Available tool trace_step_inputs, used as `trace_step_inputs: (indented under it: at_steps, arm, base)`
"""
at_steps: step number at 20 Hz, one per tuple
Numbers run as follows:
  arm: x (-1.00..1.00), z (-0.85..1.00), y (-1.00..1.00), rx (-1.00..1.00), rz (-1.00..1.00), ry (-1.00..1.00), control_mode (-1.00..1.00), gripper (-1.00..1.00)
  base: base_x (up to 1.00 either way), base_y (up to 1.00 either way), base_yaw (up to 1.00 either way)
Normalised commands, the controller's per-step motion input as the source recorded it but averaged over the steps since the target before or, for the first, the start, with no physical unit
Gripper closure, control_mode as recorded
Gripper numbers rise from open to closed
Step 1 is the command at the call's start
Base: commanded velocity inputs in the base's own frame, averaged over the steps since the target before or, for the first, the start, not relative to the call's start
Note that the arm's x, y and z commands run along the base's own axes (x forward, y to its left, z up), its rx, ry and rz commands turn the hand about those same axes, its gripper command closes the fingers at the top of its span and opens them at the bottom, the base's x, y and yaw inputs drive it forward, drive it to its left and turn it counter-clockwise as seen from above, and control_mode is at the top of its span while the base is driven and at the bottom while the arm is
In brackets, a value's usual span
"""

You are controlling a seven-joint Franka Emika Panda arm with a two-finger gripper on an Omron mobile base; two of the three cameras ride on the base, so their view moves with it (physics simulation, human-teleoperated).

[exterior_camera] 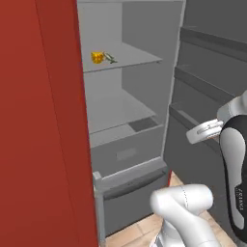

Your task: Take the cheese, fish, and potato from the fridge and place them on the plate on the dining counter to create an appetizer plate.

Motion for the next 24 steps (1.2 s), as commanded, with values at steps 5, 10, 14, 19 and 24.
trace_step_inputs:
  at_steps: [5, 10, 14, 19, 24]
  arm:
    - [0.0, 0.0, 0.0, 0.0, 0.0, 0.0, 1.0, -1.0]
    - [0.0, 0.0, 0.0, 0.0, 0.0, 0.0, 1.0, -1.0]
    - [0.0, 0.0, 0.0, 0.0, 0.0, 0.0, 1.0, -1.0]
    - [0.0, 0.0, 0.0, 0.0, 0.0, 0.0, 1.0, -1.0]
    - [0.0, 0.0, 0.0, 0.0, 0.0, 0.0, 1.0, -1.0]
  base:
    - [1.0, 0.04, -0.11]
    - [1.0, 0.03, -0.01]
    - [1.0, 0.2, 0.0]
    - [0.88, 0.27, 0.0]
    - [0.59, 0.29, 0.0]
